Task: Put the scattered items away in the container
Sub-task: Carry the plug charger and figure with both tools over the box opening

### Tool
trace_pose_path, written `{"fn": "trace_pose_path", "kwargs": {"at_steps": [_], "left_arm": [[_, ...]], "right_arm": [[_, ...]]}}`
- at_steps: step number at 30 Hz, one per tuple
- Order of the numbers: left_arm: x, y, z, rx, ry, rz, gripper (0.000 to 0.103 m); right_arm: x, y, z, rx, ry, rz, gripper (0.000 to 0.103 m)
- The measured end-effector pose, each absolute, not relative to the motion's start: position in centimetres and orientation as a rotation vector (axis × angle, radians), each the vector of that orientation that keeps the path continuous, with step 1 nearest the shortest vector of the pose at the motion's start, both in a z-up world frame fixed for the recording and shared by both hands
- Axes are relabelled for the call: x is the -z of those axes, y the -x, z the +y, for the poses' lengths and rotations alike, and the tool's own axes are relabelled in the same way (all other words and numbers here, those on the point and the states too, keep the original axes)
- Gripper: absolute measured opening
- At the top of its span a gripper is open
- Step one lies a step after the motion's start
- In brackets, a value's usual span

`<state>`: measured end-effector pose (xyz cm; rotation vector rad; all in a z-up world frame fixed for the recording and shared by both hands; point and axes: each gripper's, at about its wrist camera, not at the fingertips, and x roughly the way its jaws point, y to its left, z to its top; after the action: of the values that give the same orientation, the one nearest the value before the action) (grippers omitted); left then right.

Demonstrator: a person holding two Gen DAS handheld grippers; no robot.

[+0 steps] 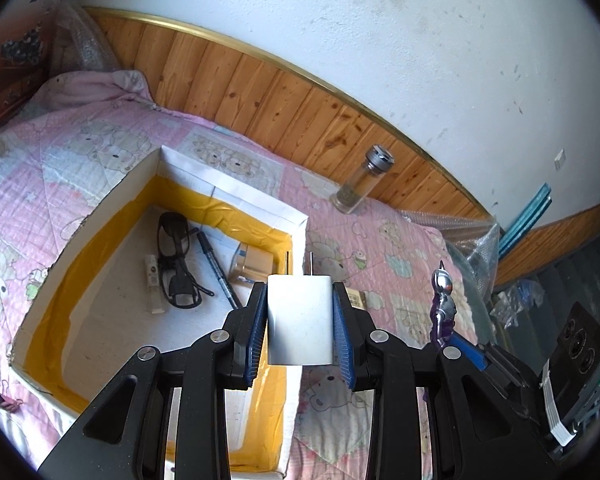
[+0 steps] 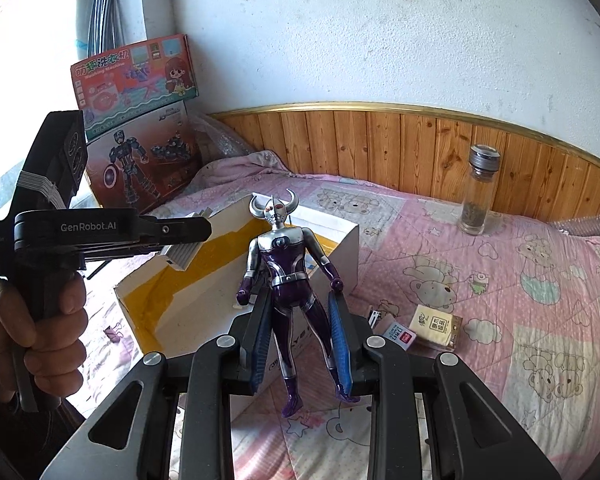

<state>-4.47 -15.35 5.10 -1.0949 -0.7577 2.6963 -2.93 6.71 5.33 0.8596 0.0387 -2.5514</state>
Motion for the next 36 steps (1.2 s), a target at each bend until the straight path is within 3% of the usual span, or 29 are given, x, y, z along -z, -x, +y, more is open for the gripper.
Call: {"fn": "trace_pose_path", "kwargs": {"at_steps": [36], "left_arm": [[-3.8,3.9,-22.2,-2.658,1.128,-1.039,0.032]], "right_arm": [[-6.4,6.8,-2.2,2.46,-0.916,-0.01,0.029]]}}
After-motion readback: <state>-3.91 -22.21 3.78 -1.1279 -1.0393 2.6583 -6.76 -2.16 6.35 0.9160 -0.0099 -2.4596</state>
